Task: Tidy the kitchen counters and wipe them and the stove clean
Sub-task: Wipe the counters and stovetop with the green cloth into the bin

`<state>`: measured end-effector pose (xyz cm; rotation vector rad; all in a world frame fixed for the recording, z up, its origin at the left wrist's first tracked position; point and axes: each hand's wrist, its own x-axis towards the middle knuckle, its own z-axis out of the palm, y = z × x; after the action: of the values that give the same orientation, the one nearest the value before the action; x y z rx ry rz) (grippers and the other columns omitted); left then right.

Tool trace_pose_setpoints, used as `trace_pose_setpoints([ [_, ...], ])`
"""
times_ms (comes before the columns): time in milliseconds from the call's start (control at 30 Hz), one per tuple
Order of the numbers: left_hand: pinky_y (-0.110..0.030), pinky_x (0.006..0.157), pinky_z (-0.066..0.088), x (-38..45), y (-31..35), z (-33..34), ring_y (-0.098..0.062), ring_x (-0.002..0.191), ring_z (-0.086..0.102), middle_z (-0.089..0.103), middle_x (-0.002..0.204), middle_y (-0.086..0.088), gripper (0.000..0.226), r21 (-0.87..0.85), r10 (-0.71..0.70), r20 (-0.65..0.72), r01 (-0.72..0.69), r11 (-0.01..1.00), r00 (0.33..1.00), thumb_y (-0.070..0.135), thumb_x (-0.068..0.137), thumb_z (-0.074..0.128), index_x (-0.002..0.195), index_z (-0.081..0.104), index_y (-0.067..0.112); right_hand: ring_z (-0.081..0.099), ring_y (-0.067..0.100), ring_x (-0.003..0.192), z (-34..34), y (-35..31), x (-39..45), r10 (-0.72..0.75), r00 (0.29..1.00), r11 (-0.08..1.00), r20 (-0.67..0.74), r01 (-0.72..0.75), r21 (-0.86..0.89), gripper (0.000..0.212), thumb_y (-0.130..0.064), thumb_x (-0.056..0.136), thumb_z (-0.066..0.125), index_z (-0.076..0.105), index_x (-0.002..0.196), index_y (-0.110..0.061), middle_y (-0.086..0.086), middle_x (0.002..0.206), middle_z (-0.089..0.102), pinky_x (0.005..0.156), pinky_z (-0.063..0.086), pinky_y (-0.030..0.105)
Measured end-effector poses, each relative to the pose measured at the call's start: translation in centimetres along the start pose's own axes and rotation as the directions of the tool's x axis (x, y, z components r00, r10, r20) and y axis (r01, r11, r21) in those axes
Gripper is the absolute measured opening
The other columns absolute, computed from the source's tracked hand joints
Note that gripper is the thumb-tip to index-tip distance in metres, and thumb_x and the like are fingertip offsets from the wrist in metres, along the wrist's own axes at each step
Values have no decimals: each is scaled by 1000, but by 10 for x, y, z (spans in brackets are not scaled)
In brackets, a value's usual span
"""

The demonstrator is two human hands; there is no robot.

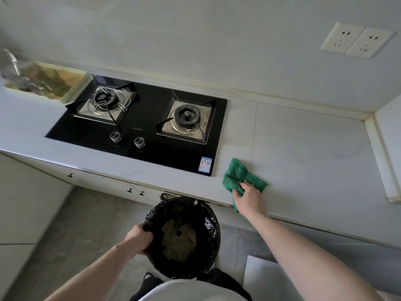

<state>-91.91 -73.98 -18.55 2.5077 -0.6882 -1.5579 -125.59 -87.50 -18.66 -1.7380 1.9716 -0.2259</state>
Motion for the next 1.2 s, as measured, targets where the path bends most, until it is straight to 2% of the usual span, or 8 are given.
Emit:
trace_pose_setpoints([
  [133, -31, 46, 58, -2, -8, -20, -28, 69, 73, 73, 85, -13, 36, 18, 21, 7, -21, 1000, 1000, 1, 75, 50, 101, 70, 17, 59, 24, 125, 11, -22, -8, -19, 1000, 1000, 17, 19, -18, 38, -41, 97, 55, 67, 129, -24, 1, 135, 64, 97, 52, 36],
  [233, -25, 41, 51, -6, -10, -36, -23, 63, 68, 69, 82, -10, 32, 31, 61, 0, -61, 998, 998, 0, 78, 50, 99, 68, 17, 65, 28, 108, 16, -40, -14, -3, 1000, 999, 18, 4, -41, 27, -36, 99, 55, 71, 115, -22, 3, 115, 72, 82, 51, 33],
  [400, -40, 52, 63, 7, -20, -68, -33, 68, 75, 75, 82, -16, 35, 76, 133, 24, -135, 988, 991, 5, 72, 48, 98, 71, 13, 68, 29, 93, 17, -63, -33, 108, 993, 994, -38, -108, 8, 25, -40, 100, 54, 70, 110, -24, 3, 100, 74, 73, 52, 33],
  [533, -37, 52, 62, 0, -22, -89, -33, 71, 75, 75, 83, -16, 32, 90, 193, 45, -196, 976, 980, 5, 72, 51, 94, 71, 16, 69, 24, 77, 8, -71, -48, 164, 981, 985, -99, -157, 76, 25, -42, 100, 53, 70, 110, -27, -2, 87, 72, 69, 60, 40],
  [767, -41, 55, 64, 3, -30, -102, -34, 71, 76, 75, 81, -16, 33, 95, 233, 73, -239, 966, 970, 7, 65, 56, 92, 72, 18, 69, 27, 87, -35, -56, -84, 231, 935, 972, -271, -210, 104, 21, -37, 100, 54, 70, 110, -27, 0, 97, 75, 73, 56, 35],
  [867, -33, 50, 59, -2, -28, -96, -32, 67, 74, 75, 78, -15, 29, 96, 245, 70, -251, 963, 967, 3, 72, 58, 93, 71, 19, 68, 30, 91, -53, -33, -90, 277, 912, 961, -302, -260, 97, 21, -34, 100, 55, 71, 111, -26, 2, 99, 75, 71, 51, 31],
  [1067, -30, 48, 54, -4, -12, -71, -30, 54, 67, 69, 60, -13, 21, 79, 247, 29, -248, 965, 969, -3, 75, 59, 88, 71, 8, 67, 31, 94, -89, 30, -71, 361, 881, 932, -306, -350, 92, 22, -31, 101, 54, 71, 113, -24, 5, 102, 74, 74, 52, 33],
  [1200, -21, 36, 44, -22, -1, -54, -27, 47, 61, 64, 59, -14, 16, 41, 240, -26, -239, 970, 970, -9, 81, 57, 82, 67, 3, 66, 33, 92, -105, 67, -58, 394, 868, 919, -301, -380, 108, 22, -28, 101, 53, 71, 112, -23, 7, 101, 73, 72, 50, 33],
])
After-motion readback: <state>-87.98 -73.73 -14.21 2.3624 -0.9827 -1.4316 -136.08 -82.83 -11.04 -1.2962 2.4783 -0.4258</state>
